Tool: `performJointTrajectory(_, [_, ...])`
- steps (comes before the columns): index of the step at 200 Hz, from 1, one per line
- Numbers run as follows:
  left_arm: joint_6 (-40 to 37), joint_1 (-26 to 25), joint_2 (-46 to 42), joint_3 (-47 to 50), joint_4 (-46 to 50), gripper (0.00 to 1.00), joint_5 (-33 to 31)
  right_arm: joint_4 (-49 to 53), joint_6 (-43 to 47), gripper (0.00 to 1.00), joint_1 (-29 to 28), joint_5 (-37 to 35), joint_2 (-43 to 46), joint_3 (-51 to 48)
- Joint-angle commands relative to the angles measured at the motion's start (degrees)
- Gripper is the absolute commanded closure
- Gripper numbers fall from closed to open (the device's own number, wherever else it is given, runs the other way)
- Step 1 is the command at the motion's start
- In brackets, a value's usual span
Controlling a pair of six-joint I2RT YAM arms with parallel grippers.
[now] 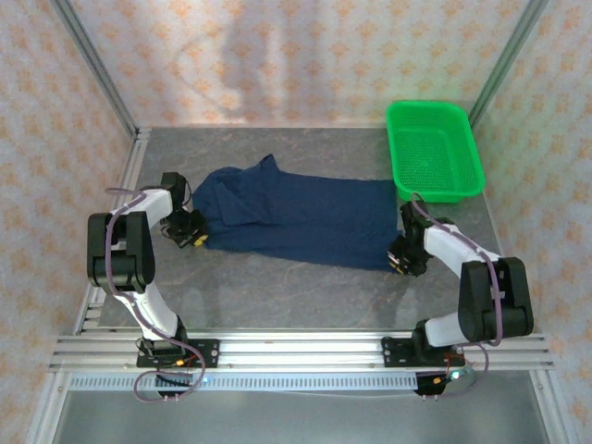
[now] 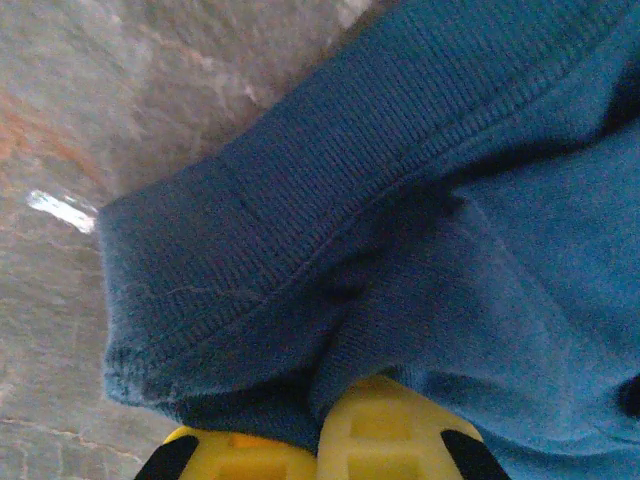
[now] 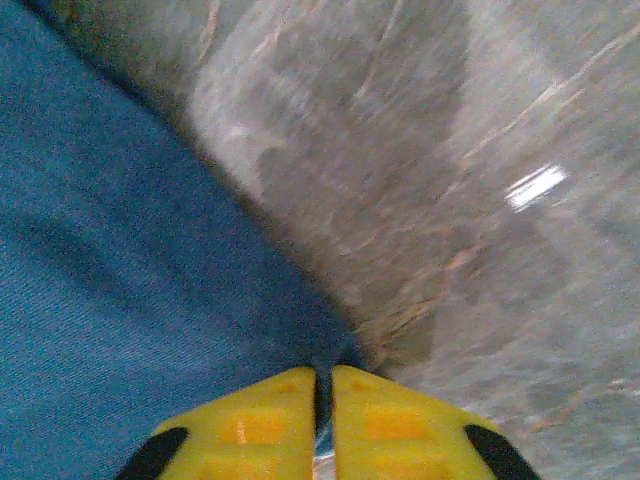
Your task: Fold and stack the t-shirts
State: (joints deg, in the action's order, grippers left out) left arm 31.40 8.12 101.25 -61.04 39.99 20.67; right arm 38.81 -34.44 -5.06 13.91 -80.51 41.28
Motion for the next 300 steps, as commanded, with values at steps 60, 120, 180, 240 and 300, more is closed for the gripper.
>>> performJointTrajectory(60, [-3.32, 0.40, -11.61, 9.52, 3.81, 1.00, -9.05, 10.41, -0.29, 1.00, 0.16, -9.90, 11.87, -3.78])
performJointTrajectory(120, [1.47, 0.41, -19.65, 19.52, 4.85, 0.94, -10.05, 13.84, -4.66, 0.95, -4.04, -10.43, 10.24, -2.98])
performJointTrajectory(180, [5.49, -1.05, -31.79, 13.98, 13.19, 0.38, -14.47, 17.42, -6.39, 0.42, -5.05, -12.15, 21.51, 3.07])
performJointTrajectory(240, [11.71, -8.71, -32.14, 1.09, 14.44, 0.24, -2.86, 11.44, 5.36, 0.15, -9.19, 6.14, 20.74, 18.34])
performJointTrajectory(300, [21.01, -10.45, -22.74, 12.03, -2.15, 0.46, 3.37, 2.91, 7.38, 0.09, -16.90, 12.10, 19.68, 16.46])
